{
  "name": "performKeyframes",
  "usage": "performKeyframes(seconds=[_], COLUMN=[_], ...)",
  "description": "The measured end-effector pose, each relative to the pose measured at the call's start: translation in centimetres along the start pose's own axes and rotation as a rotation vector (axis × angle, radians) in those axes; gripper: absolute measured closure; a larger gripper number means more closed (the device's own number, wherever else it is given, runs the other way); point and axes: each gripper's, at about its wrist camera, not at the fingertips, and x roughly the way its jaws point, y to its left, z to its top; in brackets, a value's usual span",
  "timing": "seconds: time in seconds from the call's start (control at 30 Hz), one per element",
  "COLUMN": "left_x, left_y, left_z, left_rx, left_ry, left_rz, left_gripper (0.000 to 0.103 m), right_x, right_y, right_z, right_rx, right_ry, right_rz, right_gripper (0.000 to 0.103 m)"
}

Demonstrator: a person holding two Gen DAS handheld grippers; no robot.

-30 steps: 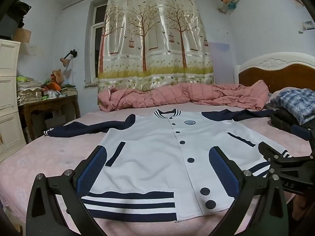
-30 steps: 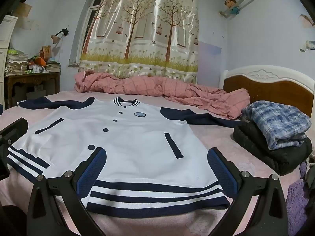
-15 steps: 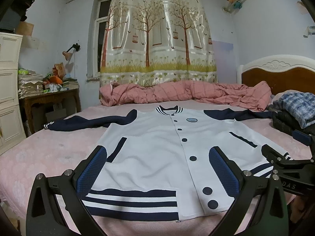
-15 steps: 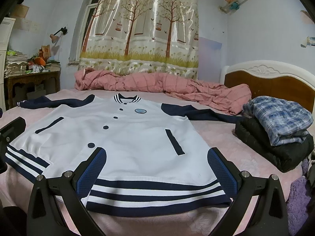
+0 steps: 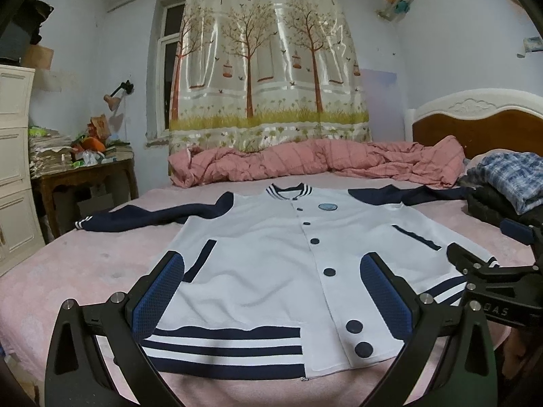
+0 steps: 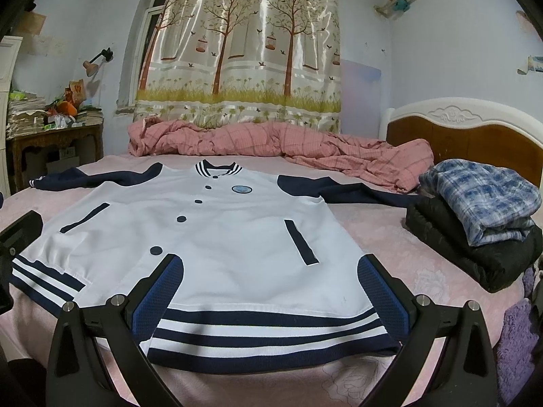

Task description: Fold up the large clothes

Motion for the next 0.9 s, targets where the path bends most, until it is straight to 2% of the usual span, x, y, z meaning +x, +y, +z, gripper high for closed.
performKeyframes(seconds=[0.07,0.17,0.27,0.33,0.53,0.9], left_x=[-0.2,-0.3,-0.4,-0.6,-2.2,-1.8], left_y=[0.1,0.4,1.0,1.3,1.0,2.2], left_z=[-0.1,-0.1,-0.1,-0.1,0.1,0.4], left_rx=[0.000,-0.013,-0.040,-0.055,-0.040,-0.090], left_ry=[0.007,0.006,0.004,0.002,-0.076,-0.061], left_rz=[-0.040,0.012,-0.009,0.015,0.035,0.027], left_gripper=[0.000,0.000,0.000,0.000,0.000,0.000], right_x=[0.0,0.0,0.3,0.3,0.2,-0.8], right_y=[0.0,-0.1,-0.3,-0.3,-0.1,1.2], right_z=[0.2,0.2,-0.1,-0.1,-0.1,-0.2], right_rx=[0.001,0.005,0.010,0.011,0.006,0.005], right_ry=[0.001,0.002,0.003,0.001,0.000,-0.026], right_rz=[0.001,-0.004,0.000,-0.001,0.001,-0.012], right_gripper=[0.000,0.000,0.000,0.000,0.000,0.000])
